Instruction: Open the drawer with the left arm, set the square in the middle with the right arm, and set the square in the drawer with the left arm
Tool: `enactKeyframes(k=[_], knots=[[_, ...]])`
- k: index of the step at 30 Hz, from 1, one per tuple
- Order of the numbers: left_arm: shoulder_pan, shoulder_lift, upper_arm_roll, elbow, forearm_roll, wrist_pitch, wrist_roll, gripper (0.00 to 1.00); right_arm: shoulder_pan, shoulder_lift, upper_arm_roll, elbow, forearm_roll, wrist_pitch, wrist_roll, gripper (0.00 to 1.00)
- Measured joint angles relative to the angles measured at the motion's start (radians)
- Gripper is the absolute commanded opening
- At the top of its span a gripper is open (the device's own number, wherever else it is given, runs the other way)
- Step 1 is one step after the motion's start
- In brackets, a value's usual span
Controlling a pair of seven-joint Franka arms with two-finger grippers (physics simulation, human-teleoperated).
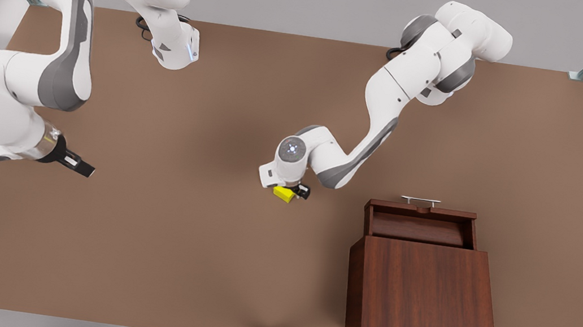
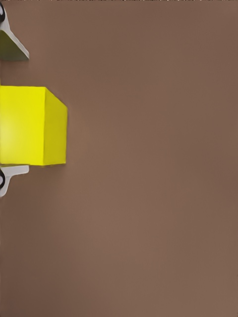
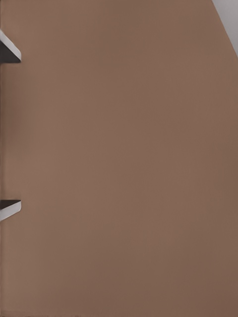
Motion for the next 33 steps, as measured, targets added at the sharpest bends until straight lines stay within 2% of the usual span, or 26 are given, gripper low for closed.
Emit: enactKeyframes(k=[31, 32, 33], knots=[[-0.003, 0.043, 0.007, -0.032, -0.066, 0.013, -0.004, 1.00, -0.014, 0.004, 0.000, 0.002, 0.004, -0.006, -0.141, 1.00], [-0.003, 0.043, 0.007, -0.032, -0.066, 0.014, -0.004, 0.92, -0.013, 0.004, 0.000, 0.002, 0.004, -0.006, -0.143, 1.00], [-0.003, 0.043, 0.007, -0.032, -0.066, 0.014, -0.004, 0.79, -0.013, 0.004, 0.000, 0.002, 0.004, -0.006, -0.144, 1.00]])
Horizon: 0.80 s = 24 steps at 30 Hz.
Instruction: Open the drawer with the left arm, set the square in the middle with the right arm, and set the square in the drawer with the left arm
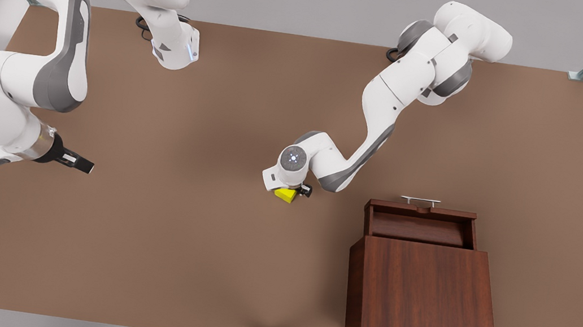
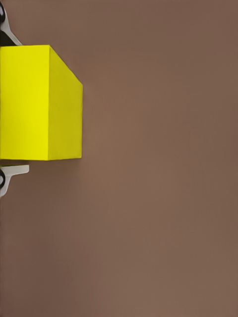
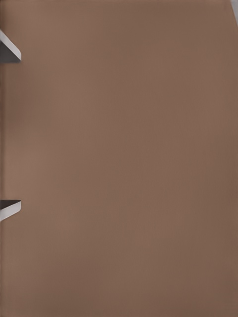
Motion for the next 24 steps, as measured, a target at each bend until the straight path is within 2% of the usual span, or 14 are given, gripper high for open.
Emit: enactKeyframes(k=[24], knots=[[-0.002, -0.025, 0.014, 0.003, 0.002, -0.014, 0.000, 0.76, -0.004, 0.003, 0.000, 0.002, -0.001, 0.001, -0.023, 1.00]])
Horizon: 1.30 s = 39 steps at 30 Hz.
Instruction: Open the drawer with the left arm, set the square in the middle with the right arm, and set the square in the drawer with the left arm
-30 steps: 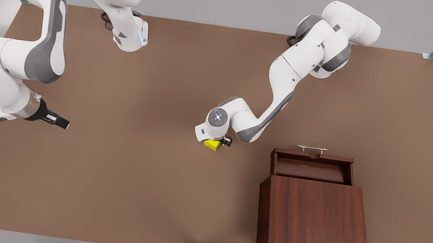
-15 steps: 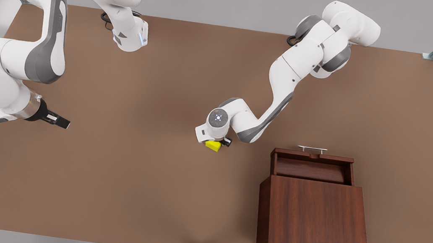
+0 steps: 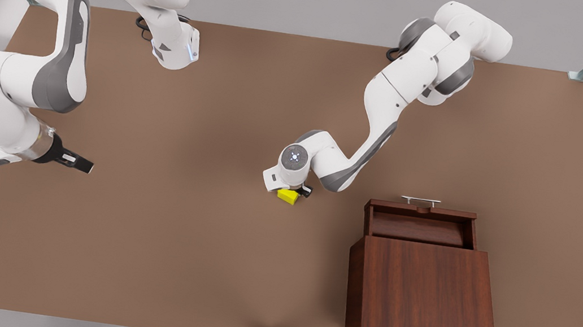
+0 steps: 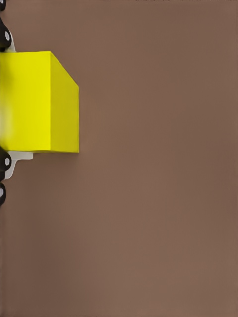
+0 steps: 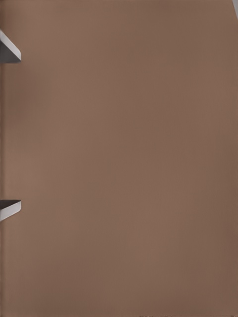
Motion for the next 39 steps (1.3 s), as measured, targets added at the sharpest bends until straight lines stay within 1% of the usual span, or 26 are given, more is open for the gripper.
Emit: enactKeyframes(k=[3, 17, 21, 26, 37, 39], knots=[[-0.001, 0.000, 0.001, 0.000, 0.000, -0.003, 0.000, 0.74, -0.002, 0.000, 0.000, 0.000, 0.000, 0.000, -0.002, 1.00], [-0.001, -0.007, 0.001, 0.001, 0.003, -0.018, -0.007, 0.73, 0.003, 0.002, 0.000, -0.001, 0.006, 0.001, -0.007, 1.00], [-0.033, -0.037, 0.027, 0.001, -0.008, -0.034, -0.008, 0.73, 0.002, 0.003, 0.000, 0.000, 0.007, 0.001, -0.008, 1.00], [0.000, -0.130, 0.030, 0.002, -0.038, -0.087, -0.009, 0.73, 0.003, 0.005, 0.000, -0.001, 0.006, 0.002, -0.009, 1.00], [0.258, -0.445, 0.028, -0.004, -0.095, -0.280, -0.007, 0.73, 0.002, 0.005, 0.000, -0.001, 0.006, 0.003, -0.010, 1.00], [0.287, -0.497, 0.060, -0.024, -0.120, -0.321, -0.007, 0.73, 0.002, 0.005, 0.000, 0.000, 0.006, 0.003, -0.011, 1.00]])
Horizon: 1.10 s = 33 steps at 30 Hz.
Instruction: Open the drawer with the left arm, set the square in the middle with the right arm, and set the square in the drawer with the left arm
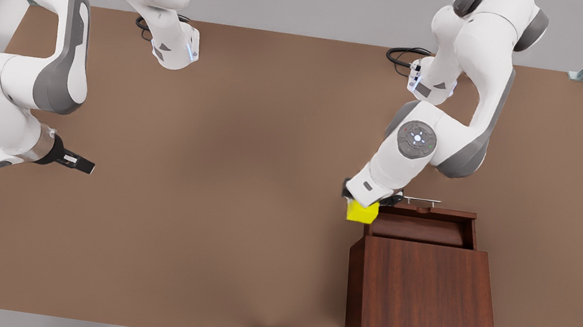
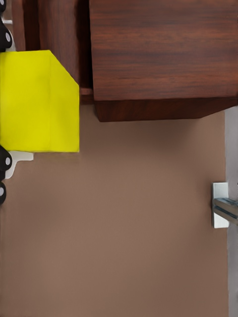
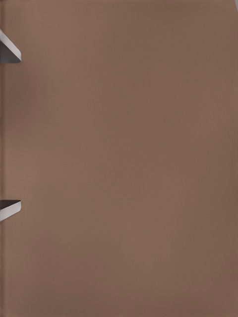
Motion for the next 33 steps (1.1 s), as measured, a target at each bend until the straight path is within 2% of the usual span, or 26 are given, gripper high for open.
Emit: enactKeyframes(k=[5, 9, 14, 20, 33], knots=[[0.060, -0.027, 0.101, -0.060, -0.063, -0.065, 0.003, 0.73, 0.001, 0.000, 0.000, 0.000, 0.000, 0.000, 0.000, 1.00], [0.122, 0.001, 0.108, -0.070, -0.085, -0.085, 0.010, 0.73, 0.001, 0.000, 0.000, 0.000, 0.000, 0.001, -0.001, 1.00], [0.128, 0.005, 0.110, -0.136, -0.091, -0.097, 0.046, 0.73, 0.001, 0.000, 0.000, 0.000, 0.000, 0.001, -0.001, 1.00], [0.144, 0.012, 0.152, -0.140, -0.092, -0.113, 0.126, 0.73, 0.001, 0.000, 0.000, 0.000, 0.000, 0.002, -0.001, 1.00], [0.180, 0.076, 0.156, -0.135, -0.094, -0.124, 0.282, 0.74, 0.002, 0.000, 0.000, 0.000, 0.000, 0.002, -0.001, 1.00]])
